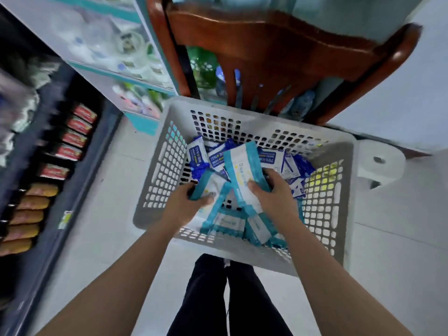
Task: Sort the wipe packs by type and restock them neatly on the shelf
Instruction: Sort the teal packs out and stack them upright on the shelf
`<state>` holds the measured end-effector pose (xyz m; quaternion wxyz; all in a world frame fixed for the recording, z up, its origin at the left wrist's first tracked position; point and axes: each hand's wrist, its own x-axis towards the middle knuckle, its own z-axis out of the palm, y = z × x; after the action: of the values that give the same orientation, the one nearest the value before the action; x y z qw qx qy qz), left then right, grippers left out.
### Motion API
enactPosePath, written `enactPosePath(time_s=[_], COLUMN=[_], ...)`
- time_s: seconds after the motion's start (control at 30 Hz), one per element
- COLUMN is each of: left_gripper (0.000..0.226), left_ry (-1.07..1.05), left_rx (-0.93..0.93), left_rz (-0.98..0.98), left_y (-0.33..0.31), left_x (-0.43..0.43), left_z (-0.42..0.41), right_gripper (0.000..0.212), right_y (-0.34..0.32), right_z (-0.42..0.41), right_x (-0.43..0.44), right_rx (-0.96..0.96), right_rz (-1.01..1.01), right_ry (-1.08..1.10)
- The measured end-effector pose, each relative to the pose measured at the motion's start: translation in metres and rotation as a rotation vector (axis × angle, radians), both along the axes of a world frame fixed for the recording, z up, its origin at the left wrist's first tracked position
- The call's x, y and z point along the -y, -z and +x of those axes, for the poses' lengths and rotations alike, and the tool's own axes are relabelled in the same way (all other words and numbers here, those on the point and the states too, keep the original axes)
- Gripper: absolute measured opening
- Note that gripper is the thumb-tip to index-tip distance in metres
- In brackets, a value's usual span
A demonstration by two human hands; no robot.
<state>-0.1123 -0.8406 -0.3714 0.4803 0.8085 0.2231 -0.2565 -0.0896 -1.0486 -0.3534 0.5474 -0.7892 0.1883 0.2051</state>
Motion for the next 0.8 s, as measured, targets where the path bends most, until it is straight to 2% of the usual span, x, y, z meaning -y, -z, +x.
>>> enactPosePath(time_s=[0.07,0.17,0.27,0.4,0.5,0.6,0.7,0.8], left_gripper=[0.050,0.022,0.015,0.031,0.037,0.031,0.064,0.069], left_ry=[-0.141,-0.336,-0.509,-0.690,-0.829,-0.778,-0.669,-0.669], left_rx=[0.045,0.114,0.156,0.165,0.176,0.212,0.230,0.263], left_rz=[0.013,-0.067,-0.103,-0.162,-0.353,-0.504,-0.545,-0.561], left_y=[-0.019,-0.049,-0.082,-0.118,-0.140,-0.162,-0.178,-0.191], left_x=[-0.009,-0.019,-0.029,-0.056,-0.089,-0.125,-0.170,-0.220], left_z=[-0.010,-0.021,-0.030,-0.044,-0.057,-0.078,-0.102,-0.120], right_gripper=[0.024,0.023,0.033,0.025,0.027,0.026,0.024,0.022], right_y=[-0.019,-0.044,-0.065,-0.094,-0.118,-0.140,-0.157,-0.171], right_z=[0.002,0.004,0.004,0.006,0.006,0.003,-0.002,-0.009], right_x=[-0.010,-0.028,-0.051,-0.090,-0.125,-0.166,-0.214,-0.268], right_rx=[0.059,0.129,0.183,0.279,0.325,0.346,0.391,0.431], right_rz=[0.021,0.048,0.105,0.138,0.154,0.219,0.264,0.284], right_ry=[-0.035,-0.088,-0.137,-0.296,-0.366,-0.430,-0.468,-0.514])
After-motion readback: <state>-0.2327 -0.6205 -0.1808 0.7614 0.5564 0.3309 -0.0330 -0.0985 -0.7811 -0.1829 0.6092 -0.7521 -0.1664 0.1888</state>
